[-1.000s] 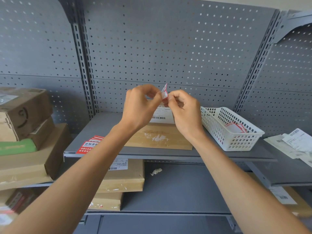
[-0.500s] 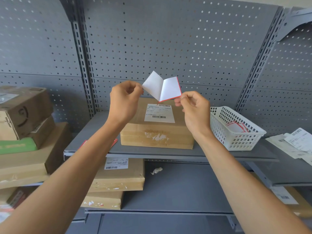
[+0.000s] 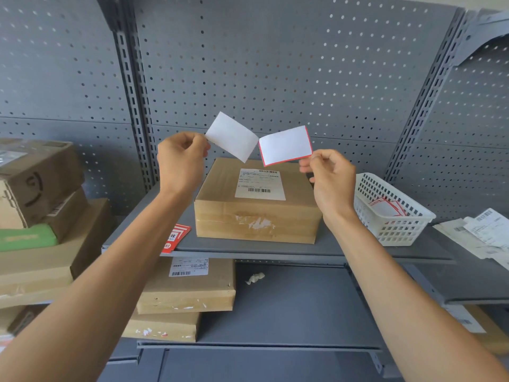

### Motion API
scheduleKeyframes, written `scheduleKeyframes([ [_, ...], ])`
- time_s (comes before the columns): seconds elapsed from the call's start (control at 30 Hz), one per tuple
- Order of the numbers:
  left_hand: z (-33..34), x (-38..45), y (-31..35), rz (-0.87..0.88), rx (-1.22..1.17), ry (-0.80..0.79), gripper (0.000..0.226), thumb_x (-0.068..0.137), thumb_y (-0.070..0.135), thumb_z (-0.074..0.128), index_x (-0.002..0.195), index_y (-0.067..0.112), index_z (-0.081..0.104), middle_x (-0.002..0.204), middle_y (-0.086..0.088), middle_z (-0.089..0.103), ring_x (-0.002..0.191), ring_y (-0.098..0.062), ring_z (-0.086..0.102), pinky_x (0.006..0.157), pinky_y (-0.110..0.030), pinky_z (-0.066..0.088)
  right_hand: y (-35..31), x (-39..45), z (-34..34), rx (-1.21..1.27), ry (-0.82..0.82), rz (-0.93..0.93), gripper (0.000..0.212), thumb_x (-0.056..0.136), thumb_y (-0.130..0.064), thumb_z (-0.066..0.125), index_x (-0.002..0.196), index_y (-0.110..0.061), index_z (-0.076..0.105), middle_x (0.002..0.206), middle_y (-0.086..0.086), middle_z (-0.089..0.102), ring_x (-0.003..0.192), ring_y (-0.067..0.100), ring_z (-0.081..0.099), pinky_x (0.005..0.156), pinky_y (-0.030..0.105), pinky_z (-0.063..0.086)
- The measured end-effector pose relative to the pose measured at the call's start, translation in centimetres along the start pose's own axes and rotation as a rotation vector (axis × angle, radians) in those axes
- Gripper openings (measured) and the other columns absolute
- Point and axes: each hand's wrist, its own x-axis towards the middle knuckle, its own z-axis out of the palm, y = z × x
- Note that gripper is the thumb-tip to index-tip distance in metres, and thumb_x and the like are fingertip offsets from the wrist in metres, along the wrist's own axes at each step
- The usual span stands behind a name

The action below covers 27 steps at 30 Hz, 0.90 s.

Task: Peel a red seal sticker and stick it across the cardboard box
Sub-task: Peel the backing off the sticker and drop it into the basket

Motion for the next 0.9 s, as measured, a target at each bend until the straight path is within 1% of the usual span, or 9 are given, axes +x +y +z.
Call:
scheduleKeyframes([
  [0.07, -0.3, 0.3, -0.2, -0.004, 0.005, 0.009, 0.025, 0.094, 0.019, 0.054, 0.088, 0.006, 0.075, 0.088, -0.013, 0.075, 0.069, -0.011, 0.058, 0.053, -0.01, 0.042, 0.2, 0.2, -0.3, -0.016, 0.011, 0.007, 0.014, 0.099, -0.006, 0.055, 0.092, -0.01, 0.067, 0.082, 0.0, 0.076, 0.068, -0.001, 0.069, 0.068, 0.016, 0.051],
  [0.17, -0.2, 0.5, -0.1, 0.007, 0.009, 0.017, 0.024, 0.095, 0.02, 0.054, 0.09, 0.009, 0.075, 0.085, -0.004, 0.074, 0.068, -0.003, 0.06, 0.054, -0.004, 0.042, 0.3, 0.3, -1.0, -0.036, 0.025, 0.009, 0.015, 0.099, -0.008, 0.055, 0.092, -0.012, 0.068, 0.082, -0.003, 0.076, 0.07, 0.0, 0.07, 0.07, 0.018, 0.052],
  [0.37, 1.2, 0.2, 0.5, 0.052, -0.024, 0.003, 0.023, 0.094, 0.02, 0.054, 0.086, 0.011, 0.074, 0.08, 0.0, 0.072, 0.067, -0.003, 0.06, 0.057, -0.007, 0.043, 0.4, 1.2, -3.4, -0.044, 0.084, 0.01, 0.017, 0.095, -0.007, 0.056, 0.086, -0.017, 0.066, 0.081, 0.0, 0.076, 0.073, 0.011, 0.072, 0.072, 0.024, 0.052],
  [0.47, 2.6, -0.3, 0.8, 0.075, -0.03, -0.012, 0.023, 0.093, 0.02, 0.055, 0.083, 0.009, 0.073, 0.078, -0.002, 0.071, 0.067, -0.008, 0.058, 0.057, -0.011, 0.044, 0.5, 1.5, -5.2, -0.049, 0.129, 0.007, 0.015, 0.095, -0.006, 0.056, 0.089, -0.012, 0.068, 0.08, 0.001, 0.076, 0.068, 0.006, 0.07, 0.07, 0.022, 0.054],
  [0.53, 3.6, -0.6, 1.0, 0.076, -0.047, -0.024, 0.021, 0.092, 0.019, 0.055, 0.081, 0.012, 0.071, 0.077, 0.001, 0.069, 0.068, -0.009, 0.057, 0.057, -0.012, 0.043, 0.4, 1.7, -6.5, -0.043, 0.167, 0.006, 0.013, 0.095, -0.004, 0.055, 0.094, -0.006, 0.069, 0.08, 0.002, 0.075, 0.065, 0.002, 0.069, 0.067, 0.015, 0.053],
  [0.63, 4.9, -1.1, 1.2, 0.076, -0.062, -0.054, 0.02, 0.091, 0.02, 0.055, 0.079, 0.015, 0.07, 0.078, 0.0, 0.069, 0.069, -0.009, 0.056, 0.058, -0.012, 0.043, 0.3, 1.9, -8.1, -0.064, 0.201, -0.001, 0.014, 0.094, -0.002, 0.055, 0.096, -0.001, 0.069, 0.081, 0.003, 0.074, 0.066, 0.003, 0.069, 0.066, 0.011, 0.05],
  [0.77, 6.2, -1.5, 0.9, 0.071, -0.063, -0.086, 0.023, 0.091, 0.021, 0.054, 0.084, 0.008, 0.072, 0.08, -0.003, 0.069, 0.072, -0.01, 0.056, 0.059, -0.01, 0.042, 0.3, 2.2, -9.9, -0.09, 0.228, -0.015, 0.014, 0.093, -0.003, 0.056, 0.092, -0.006, 0.07, 0.08, 0.001, 0.074, 0.071, 0.011, 0.071, 0.068, 0.013, 0.051],
  [0.83, 6.4, -1.6, 0.8, 0.08, -0.048, -0.096, 0.023, 0.09, 0.023, 0.054, 0.086, 0.009, 0.072, 0.082, -0.004, 0.071, 0.075, -0.011, 0.059, 0.062, -0.01, 0.045, 0.4, 2.5, -10.5, -0.097, 0.243, -0.012, 0.015, 0.092, -0.003, 0.056, 0.09, -0.008, 0.07, 0.078, -0.001, 0.074, 0.07, 0.009, 0.07, 0.07, 0.017, 0.054],
  [0.9, 6.2, -1.7, 0.6, 0.098, -0.024, -0.121, 0.022, 0.091, 0.023, 0.055, 0.084, 0.012, 0.072, 0.085, -0.005, 0.073, 0.077, -0.012, 0.062, 0.067, -0.013, 0.049, 0.4, 2.7, -11.0, -0.104, 0.256, -0.005, 0.016, 0.091, -0.002, 0.055, 0.09, -0.008, 0.07, 0.077, -0.002, 0.074, 0.068, 0.005, 0.07, 0.072, 0.019, 0.057],
])
